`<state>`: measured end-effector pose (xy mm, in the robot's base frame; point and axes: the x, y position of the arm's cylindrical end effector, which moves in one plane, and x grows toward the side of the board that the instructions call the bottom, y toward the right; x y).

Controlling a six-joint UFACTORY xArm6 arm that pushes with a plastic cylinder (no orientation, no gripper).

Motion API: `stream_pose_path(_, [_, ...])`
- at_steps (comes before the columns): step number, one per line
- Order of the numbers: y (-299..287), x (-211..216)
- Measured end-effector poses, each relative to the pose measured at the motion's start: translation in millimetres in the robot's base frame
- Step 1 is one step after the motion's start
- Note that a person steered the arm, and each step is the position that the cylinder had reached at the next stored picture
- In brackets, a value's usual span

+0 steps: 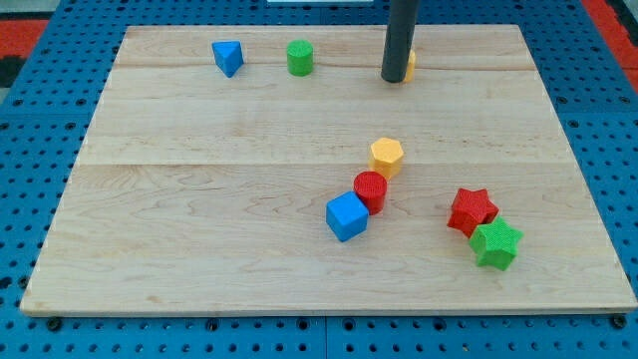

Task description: Push the yellow hexagon below the green circle

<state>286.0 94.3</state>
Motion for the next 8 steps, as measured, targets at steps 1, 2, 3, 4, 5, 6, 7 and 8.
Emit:
stream_pose_path(1, [16,15])
stream_pose_path(2, [63,100])
stream_pose_path(3, [40,150])
stream_pose_path(4, [-4,163])
stream_pose_path(5, [-93,134])
stream_pose_path(6, [-99,135])
stream_pose_path(7, [-92,148])
stream_pose_path(8, [-164,151])
